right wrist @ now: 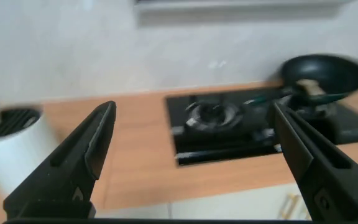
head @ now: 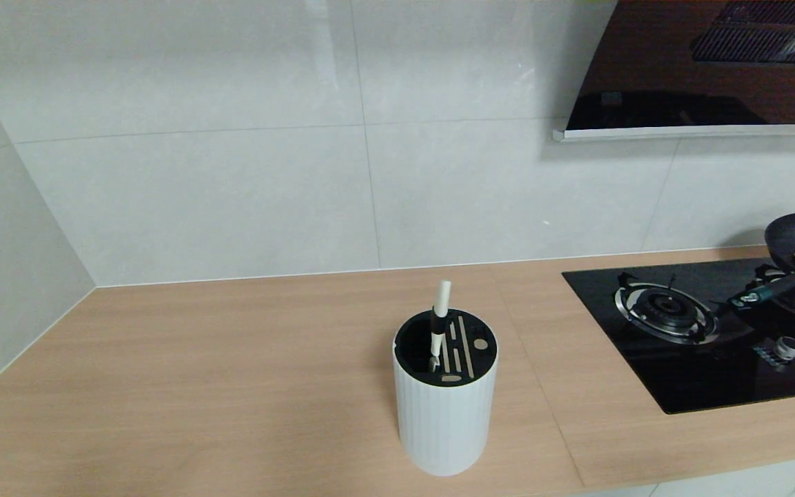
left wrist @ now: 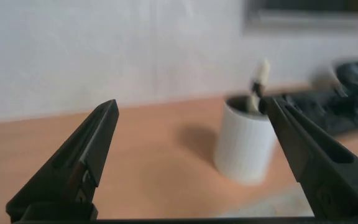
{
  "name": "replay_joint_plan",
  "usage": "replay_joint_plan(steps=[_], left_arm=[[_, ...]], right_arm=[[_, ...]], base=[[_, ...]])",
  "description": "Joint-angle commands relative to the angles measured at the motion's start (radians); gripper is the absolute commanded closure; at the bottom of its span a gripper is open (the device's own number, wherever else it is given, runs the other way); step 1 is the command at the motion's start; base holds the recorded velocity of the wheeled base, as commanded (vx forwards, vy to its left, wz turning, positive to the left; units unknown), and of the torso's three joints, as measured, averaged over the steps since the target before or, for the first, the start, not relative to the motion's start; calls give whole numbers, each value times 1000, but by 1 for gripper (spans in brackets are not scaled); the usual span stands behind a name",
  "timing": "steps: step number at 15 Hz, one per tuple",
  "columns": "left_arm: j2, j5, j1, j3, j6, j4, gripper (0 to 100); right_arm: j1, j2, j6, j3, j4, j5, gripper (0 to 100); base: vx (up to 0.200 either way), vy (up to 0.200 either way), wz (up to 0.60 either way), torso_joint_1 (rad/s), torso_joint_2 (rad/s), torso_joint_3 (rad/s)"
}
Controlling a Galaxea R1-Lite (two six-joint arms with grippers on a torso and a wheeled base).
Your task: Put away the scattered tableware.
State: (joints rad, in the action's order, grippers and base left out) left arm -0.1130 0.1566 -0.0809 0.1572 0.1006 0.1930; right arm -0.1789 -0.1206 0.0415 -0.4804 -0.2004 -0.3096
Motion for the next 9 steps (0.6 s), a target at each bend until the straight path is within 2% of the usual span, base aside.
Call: replay_joint_plan(steps=[1, 2, 3, 4, 5, 6, 7, 8, 9], left_arm=[[102, 23, 73, -61, -4, -1, 0], [113, 35, 81, -87, -7, -14, 0], [113, 6, 81, -143, -2, 25, 0], [113, -17, 81, -157, -7, 19, 0], [113, -66, 81, -154, -15, -12, 0], [113, -117, 81, -154, -47, -37, 0], [113, -201, 81, -154, -121, -115, 0], [113, -242, 79, -153, -141, -155, 0], [113, -269, 79, -133, -147, -196, 0]], right_arm=[[45, 21, -3, 51, 13, 1, 0], [49, 21, -5, 77, 22, 0, 0], [70, 21, -26, 120, 56, -5, 0], [85, 21, -49, 158, 84, -17, 0], [148, 52, -51, 232, 124, -39, 0], [187, 121, -40, 287, 139, -17, 0], [180, 116, -32, 356, 148, -9, 0], [180, 121, -34, 378, 168, -14, 0], [180, 121, -35, 468, 266, -19, 0]], base=[[0, 0, 0, 0, 0, 0], [0, 0, 0, 0, 0, 0], [0, 0, 0, 0, 0, 0], [0, 0, 0, 0, 0, 0], [0, 0, 0, 0, 0, 0], [0, 0, 0, 0, 0, 0], [0, 0, 0, 0, 0, 0], [0, 0, 0, 0, 0, 0], [0, 0, 0, 0, 0, 0]])
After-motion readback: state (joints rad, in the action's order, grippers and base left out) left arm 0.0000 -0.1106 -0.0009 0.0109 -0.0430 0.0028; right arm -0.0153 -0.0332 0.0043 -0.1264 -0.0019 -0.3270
